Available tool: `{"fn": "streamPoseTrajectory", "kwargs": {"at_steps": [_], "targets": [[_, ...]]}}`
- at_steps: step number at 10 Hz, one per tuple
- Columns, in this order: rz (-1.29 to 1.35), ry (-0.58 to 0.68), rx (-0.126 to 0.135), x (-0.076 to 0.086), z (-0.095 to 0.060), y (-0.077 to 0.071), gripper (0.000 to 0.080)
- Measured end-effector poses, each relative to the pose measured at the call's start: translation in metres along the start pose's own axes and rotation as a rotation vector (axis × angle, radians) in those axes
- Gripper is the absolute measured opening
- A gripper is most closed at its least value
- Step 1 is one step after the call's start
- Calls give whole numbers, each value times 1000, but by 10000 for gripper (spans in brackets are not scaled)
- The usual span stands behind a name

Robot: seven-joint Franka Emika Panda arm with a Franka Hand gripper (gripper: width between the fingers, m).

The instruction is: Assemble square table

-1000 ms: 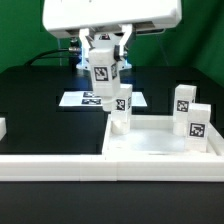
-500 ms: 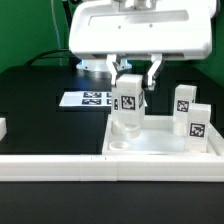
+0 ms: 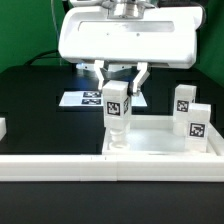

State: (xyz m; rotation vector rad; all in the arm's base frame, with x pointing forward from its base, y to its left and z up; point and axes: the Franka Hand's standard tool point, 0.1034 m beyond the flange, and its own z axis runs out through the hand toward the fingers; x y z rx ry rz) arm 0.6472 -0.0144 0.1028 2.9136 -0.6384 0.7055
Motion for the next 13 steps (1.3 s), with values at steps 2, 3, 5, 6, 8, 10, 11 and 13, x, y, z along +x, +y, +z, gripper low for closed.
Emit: {"fn": "streamPoseTrajectory", "kwargs": {"at_steps": [2, 3, 5, 6, 8, 10, 11, 13], "targets": [[-8, 46, 6, 2, 4, -6, 288], [-15, 66, 8, 0, 6, -10, 288], [-9, 81, 14, 7, -2, -15, 288], [-3, 89, 16, 11, -6, -13, 288], [-6, 85, 14, 5, -3, -13, 288], [-15, 83, 13, -2, 2, -17, 288], [-17, 90, 14, -2, 2, -17, 288], [-20, 96, 13, -1, 3, -17, 288]]}}
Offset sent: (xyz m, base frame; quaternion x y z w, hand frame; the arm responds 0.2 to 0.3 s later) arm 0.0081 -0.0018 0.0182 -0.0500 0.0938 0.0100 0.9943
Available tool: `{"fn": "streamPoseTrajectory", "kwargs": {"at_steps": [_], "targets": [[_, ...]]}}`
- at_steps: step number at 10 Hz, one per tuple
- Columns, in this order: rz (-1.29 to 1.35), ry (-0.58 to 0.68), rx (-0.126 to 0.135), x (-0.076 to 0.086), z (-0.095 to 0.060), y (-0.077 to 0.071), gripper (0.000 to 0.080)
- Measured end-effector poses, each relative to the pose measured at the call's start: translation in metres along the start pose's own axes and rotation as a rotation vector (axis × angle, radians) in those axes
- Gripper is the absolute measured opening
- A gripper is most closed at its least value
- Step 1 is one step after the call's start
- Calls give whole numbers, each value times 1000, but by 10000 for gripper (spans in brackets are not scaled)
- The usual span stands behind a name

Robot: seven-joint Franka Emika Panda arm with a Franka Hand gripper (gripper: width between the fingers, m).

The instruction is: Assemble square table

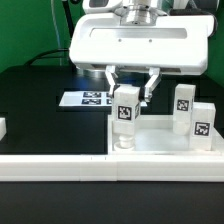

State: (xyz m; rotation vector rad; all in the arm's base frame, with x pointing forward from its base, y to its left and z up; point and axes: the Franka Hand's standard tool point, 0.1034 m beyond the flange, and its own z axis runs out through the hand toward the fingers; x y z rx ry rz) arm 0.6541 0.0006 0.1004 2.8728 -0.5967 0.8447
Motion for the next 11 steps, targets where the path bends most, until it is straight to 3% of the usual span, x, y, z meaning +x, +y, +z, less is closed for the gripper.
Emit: {"fn": "streamPoseTrajectory", "kwargs": {"at_steps": [5, 11], "targets": [[-4, -8, -16, -4, 6, 11, 288], [-25, 30, -20, -6, 14, 11, 290]]}}
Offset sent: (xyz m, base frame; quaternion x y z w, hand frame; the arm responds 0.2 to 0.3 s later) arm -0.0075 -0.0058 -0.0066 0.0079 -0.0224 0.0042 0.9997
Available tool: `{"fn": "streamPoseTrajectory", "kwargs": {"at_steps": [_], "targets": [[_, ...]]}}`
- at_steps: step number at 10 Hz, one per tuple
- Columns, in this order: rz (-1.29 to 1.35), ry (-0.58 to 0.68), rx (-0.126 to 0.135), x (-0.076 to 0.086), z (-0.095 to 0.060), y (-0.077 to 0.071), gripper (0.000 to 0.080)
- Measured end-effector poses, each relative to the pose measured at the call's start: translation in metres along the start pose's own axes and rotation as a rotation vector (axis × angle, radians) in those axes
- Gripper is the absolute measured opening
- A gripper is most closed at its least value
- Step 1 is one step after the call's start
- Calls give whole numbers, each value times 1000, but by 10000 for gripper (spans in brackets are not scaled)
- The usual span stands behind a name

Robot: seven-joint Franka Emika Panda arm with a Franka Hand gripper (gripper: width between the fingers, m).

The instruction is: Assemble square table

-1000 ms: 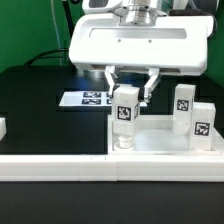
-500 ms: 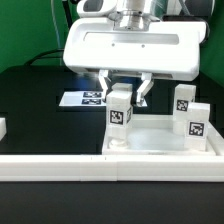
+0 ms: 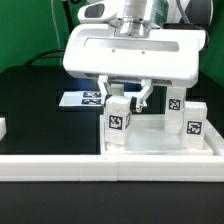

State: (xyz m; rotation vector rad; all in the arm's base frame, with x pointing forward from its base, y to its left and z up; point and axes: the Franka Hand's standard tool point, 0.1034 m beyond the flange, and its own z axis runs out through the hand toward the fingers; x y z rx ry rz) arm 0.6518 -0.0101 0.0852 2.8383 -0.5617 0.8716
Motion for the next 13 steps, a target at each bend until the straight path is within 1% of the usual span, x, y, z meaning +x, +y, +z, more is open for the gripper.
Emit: {"fn": "streamPoseTrajectory", "kwargs": {"at_steps": [1, 2, 3, 4, 9, 10, 11, 12, 13], "targets": [[0, 0, 0, 0, 0, 0, 383], [0, 0, 0, 0, 0, 0, 519], [0, 0, 0, 0, 0, 0, 622], [0, 0, 0, 0, 0, 0, 642], [-1, 0, 0, 0, 0, 0, 649], [-7, -18, -5, -1, 1, 2, 649], [7, -133, -14, 7, -1, 11, 649], [47, -169, 3, 22, -8, 12, 649], [58, -223, 7, 20, -9, 11, 649]]}}
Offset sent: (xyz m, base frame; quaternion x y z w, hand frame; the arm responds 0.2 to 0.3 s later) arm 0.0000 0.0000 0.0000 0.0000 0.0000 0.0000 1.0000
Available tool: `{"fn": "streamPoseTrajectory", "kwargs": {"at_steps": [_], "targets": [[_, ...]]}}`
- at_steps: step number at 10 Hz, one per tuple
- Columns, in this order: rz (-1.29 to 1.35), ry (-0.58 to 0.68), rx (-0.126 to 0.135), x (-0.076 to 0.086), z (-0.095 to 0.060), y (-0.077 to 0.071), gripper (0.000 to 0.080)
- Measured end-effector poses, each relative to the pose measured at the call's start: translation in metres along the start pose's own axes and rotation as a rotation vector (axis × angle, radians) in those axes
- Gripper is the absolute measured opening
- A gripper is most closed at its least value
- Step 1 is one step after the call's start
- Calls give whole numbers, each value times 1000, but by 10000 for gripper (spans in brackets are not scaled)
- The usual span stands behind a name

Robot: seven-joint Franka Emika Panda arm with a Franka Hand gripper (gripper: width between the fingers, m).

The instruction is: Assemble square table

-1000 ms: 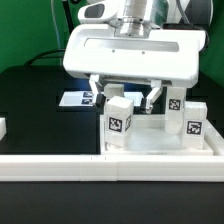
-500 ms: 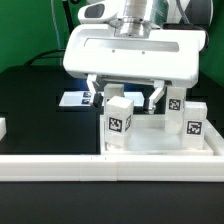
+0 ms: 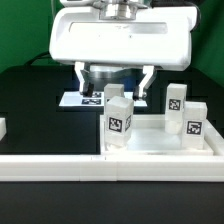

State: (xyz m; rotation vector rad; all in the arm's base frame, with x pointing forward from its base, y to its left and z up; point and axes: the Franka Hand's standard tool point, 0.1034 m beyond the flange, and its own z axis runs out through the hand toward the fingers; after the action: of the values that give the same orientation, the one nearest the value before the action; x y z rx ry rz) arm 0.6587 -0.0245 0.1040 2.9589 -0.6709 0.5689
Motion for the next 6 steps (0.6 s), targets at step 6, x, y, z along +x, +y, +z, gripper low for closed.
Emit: {"fn": "streamPoseTrajectory", "kwargs": {"at_steps": [6], "targets": [[76, -418, -64, 5, -1, -8, 649]]}}
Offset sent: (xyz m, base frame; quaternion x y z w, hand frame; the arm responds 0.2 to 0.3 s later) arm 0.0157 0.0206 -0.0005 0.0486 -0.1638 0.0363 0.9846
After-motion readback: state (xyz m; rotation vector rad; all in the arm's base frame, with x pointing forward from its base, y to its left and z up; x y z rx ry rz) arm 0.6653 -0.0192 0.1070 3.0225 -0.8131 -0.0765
